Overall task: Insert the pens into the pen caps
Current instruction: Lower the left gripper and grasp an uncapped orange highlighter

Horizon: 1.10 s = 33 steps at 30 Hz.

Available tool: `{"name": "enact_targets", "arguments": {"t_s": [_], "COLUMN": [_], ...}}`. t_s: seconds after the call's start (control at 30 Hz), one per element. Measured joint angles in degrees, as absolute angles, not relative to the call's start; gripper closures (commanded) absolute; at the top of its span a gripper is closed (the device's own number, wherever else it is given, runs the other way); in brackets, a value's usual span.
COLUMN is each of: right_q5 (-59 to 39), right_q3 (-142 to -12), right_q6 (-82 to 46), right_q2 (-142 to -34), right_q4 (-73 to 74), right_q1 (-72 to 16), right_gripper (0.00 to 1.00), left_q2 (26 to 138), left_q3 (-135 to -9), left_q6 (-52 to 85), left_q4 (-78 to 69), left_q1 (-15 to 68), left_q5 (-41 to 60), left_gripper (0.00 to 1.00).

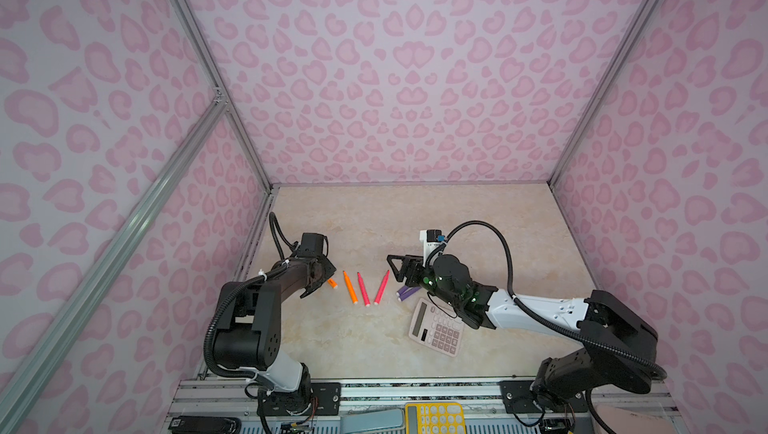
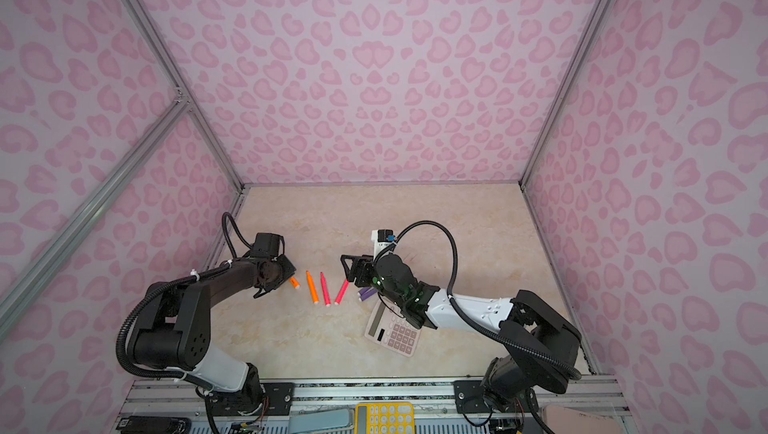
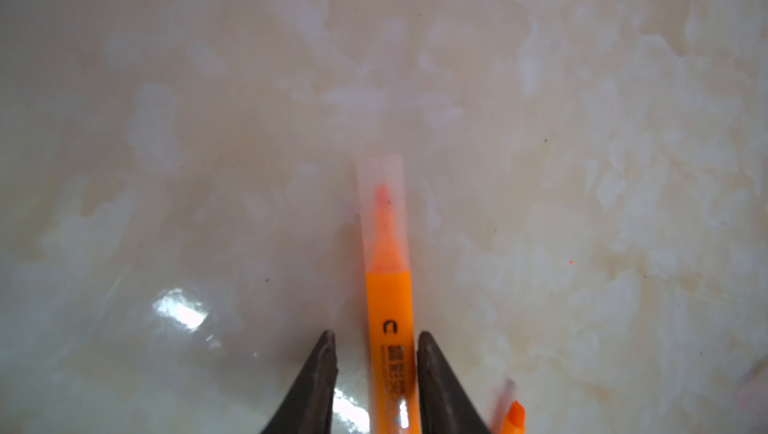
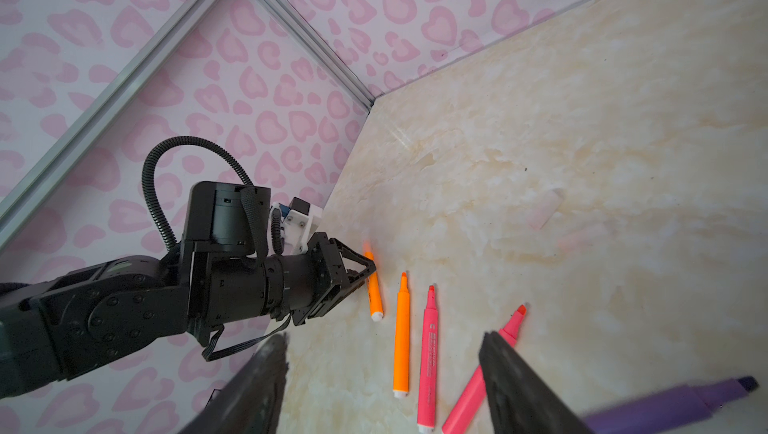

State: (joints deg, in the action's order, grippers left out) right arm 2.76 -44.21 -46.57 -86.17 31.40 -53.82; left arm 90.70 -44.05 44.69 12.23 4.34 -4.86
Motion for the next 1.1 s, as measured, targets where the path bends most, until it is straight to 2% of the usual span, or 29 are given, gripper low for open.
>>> {"name": "enact_targets", "arguments": {"t_s": [0.2,0.37,0.5,0.6,0.77,1.1], "right_q5": [2.72,2.72,2.76,3.05,4.75,4.6], "right_q3": [-44.16,-44.16,-44.73,-45.39,-44.97,-44.25], "right_q6": [-46.87,-46.81,-46.68,-46.28,-46.19,-45.89], "right_q2": [-86.02,-86.02,-86.28,-86.3,-85.27,-84.99], "right_q4": [31.44,31.44,30.89,29.98,29.69,29.15], "right_q1": [-53.74,-53.65,-53.47,-52.66,-51.31,-50.83], "right_gripper": [0.26,0.26,0.26,0.26,0.26,0.26], "left_q2": [88.86,81.01,73.21,70.26,72.66,84.58], "left_q3": [-43.77,-42.26,-40.07,-38.68,-39.81,-40.64], "left_q6": [44.01,43.86,44.91,46.78,48.38,50.41], "left_q4": [14.76,16.67,17.39,17.47,17.82,16.67], "left_q1": [4.36,5.87,11.22,16.95,22.59,24.62], "left_q5": [-4.45,-5.02,-7.29,-8.16,-9.69,-8.36], "left_gripper": [0.56,0.54,0.5,0.52,0.55,0.59]}}
